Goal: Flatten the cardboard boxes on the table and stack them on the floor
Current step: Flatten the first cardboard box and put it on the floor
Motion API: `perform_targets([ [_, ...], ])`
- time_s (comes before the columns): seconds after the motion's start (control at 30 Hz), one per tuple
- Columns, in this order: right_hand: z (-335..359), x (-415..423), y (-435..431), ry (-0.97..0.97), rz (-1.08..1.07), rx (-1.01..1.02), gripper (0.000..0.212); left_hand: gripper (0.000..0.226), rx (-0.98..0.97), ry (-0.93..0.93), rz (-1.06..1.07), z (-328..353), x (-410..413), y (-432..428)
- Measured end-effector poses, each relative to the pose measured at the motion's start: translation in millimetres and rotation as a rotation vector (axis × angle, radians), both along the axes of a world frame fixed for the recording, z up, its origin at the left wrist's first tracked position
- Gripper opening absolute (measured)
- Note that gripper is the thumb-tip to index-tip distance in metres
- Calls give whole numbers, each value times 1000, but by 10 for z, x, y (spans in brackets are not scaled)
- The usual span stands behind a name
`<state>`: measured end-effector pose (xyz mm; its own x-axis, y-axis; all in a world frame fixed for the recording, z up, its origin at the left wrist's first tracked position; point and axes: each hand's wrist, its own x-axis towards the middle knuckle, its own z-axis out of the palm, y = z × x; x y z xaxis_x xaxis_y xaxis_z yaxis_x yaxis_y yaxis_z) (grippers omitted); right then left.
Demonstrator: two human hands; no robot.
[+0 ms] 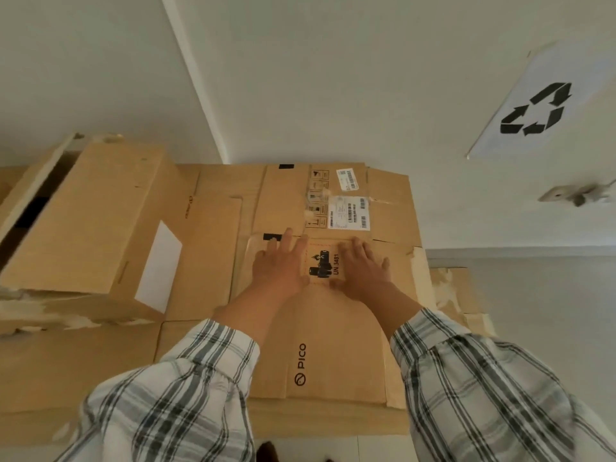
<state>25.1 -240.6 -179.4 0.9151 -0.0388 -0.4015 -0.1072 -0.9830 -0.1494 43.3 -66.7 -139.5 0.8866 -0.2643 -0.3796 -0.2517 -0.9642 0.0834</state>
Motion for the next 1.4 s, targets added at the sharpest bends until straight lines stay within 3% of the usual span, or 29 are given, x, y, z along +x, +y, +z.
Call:
perform_targets([
  [0.1, -58, 196, -87, 38, -45, 33, 108, 87, -58, 59, -40, -142, 290, -294],
  [0.3, -166, 257, -93, 104, -61, 54, 114, 91, 83, 215, -83, -396, 538, -379],
  [0.5, -137, 206, -37, 101, -64, 6, 109, 87, 94, 126, -70, -403, 453, -396],
  [0.67, -173, -178, 163, -3, -118, 41, 75, 62, -91, 35, 84, -419, -12, -385],
  [0.77, -243, -571, 255, -73, -107, 65, 62, 60, -124, -5, 95, -469, -322, -287],
  [1.03, -401, -1565, 203, -202, -92, 102, 59, 65, -210, -31, 117, -653, -1182, 109],
  [1.2, -310, -1647, 129, -270, -88, 112, 58, 63, -220, -60, 155, -606, -1319, 144],
  [1.27, -195, -1551, 20, -312, -229, 84, 54, 55, -215, -112, 231, -527, -1244, 189],
  [1.33, -75, -1472, -161, -294, -514, 18, 63, 51, -200, -137, 431, -479, -1162, 314],
  [1.4, -21, -1438, -397, -211, -765, 80, 75, 58, -235, -87, 655, -456, -1105, 471],
])
